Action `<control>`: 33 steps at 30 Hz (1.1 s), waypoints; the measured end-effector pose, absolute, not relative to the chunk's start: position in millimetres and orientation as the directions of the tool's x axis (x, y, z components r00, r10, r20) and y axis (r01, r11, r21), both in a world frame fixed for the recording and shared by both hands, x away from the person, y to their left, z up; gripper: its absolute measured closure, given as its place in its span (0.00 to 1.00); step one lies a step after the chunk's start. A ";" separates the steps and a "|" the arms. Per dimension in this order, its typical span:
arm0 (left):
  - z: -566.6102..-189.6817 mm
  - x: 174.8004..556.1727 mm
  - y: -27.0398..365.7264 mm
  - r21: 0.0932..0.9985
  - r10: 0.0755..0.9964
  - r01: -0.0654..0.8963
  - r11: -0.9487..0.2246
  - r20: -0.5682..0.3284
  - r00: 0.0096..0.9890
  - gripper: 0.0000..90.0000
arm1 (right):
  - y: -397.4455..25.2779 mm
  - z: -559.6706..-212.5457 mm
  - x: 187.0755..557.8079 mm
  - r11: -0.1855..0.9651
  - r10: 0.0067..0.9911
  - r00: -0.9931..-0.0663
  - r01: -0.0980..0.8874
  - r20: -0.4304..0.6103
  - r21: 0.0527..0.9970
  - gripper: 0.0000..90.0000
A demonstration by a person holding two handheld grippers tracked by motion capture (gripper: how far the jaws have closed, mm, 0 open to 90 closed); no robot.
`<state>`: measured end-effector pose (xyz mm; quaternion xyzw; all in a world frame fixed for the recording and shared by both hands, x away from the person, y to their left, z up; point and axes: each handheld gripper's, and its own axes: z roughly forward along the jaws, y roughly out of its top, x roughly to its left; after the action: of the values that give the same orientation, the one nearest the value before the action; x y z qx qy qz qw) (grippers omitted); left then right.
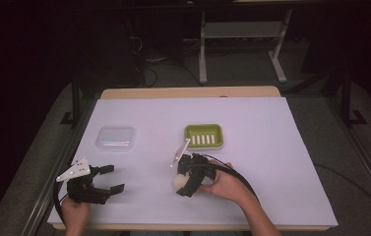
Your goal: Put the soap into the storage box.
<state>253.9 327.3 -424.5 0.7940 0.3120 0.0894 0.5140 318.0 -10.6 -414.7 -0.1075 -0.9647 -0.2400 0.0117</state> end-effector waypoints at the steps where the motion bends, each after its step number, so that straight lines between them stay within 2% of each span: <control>1: -424.5 254.0 327.4 0.872 0.587 0.403 -0.278 -0.178 0.789 0.15 | -10.2 -415.0 318.0 0.862 0.203 -0.976 0.216 0.079 0.459 0.16; 18: -424.5 253.9 327.4 0.873 0.587 0.402 -0.276 -0.178 0.790 0.15 | -4.9 -423.3 318.1 0.876 0.204 -0.976 0.216 0.074 0.431 0.17; 33: -424.5 253.9 327.3 0.873 0.587 0.402 -0.276 -0.178 0.790 0.15 | -2.8 -425.9 316.1 0.888 0.194 -0.980 0.197 0.049 0.415 0.24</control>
<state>253.9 327.3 -424.5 0.7936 0.3115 0.0898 0.5149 316.1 -2.8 -425.9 -0.1006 -0.9716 -0.2141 0.0031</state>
